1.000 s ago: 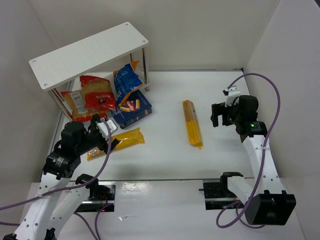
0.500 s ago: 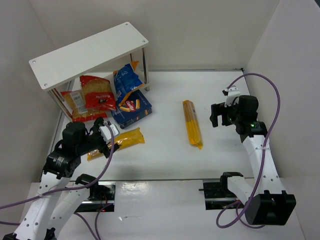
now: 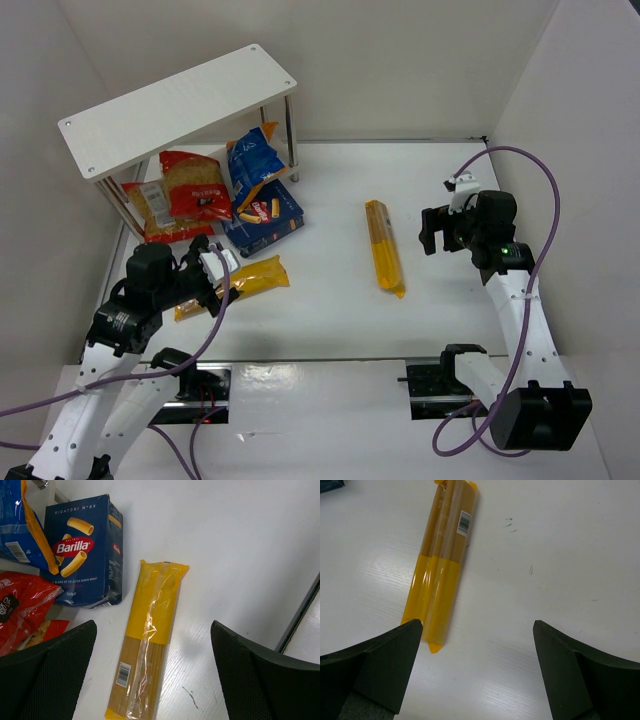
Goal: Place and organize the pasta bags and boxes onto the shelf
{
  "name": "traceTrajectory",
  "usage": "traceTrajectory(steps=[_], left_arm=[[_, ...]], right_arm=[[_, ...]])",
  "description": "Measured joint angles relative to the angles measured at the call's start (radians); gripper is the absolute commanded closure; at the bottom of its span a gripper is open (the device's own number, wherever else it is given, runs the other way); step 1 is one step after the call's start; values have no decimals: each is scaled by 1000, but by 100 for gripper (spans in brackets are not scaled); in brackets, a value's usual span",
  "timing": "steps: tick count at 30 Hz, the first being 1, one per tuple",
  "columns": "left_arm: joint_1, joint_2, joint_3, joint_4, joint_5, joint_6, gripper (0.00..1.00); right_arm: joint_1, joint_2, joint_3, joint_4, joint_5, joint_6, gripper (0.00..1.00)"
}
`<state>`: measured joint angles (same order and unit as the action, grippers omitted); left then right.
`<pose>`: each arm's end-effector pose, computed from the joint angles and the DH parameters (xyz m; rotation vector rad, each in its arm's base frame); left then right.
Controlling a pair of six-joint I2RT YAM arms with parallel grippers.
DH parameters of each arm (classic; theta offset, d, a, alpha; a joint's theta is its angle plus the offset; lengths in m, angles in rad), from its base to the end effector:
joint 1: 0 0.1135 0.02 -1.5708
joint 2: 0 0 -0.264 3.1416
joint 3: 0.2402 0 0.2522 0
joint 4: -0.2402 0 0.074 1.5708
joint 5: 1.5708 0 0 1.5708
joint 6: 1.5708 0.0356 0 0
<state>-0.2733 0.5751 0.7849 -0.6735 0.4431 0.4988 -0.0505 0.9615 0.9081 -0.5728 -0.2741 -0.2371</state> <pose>0.1119 -0.0472 0.3193 1.0012 1.7310 -0.3056 0.2047 -0.0007 0.3134 -0.3541 2.1445 0.1372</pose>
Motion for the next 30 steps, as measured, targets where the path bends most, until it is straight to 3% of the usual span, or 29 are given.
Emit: traceTrajectory(steps=[30], left_arm=[[0,11,0,1,-20,-8,0]], right_arm=[[0,2,0,0,-11,0,0]])
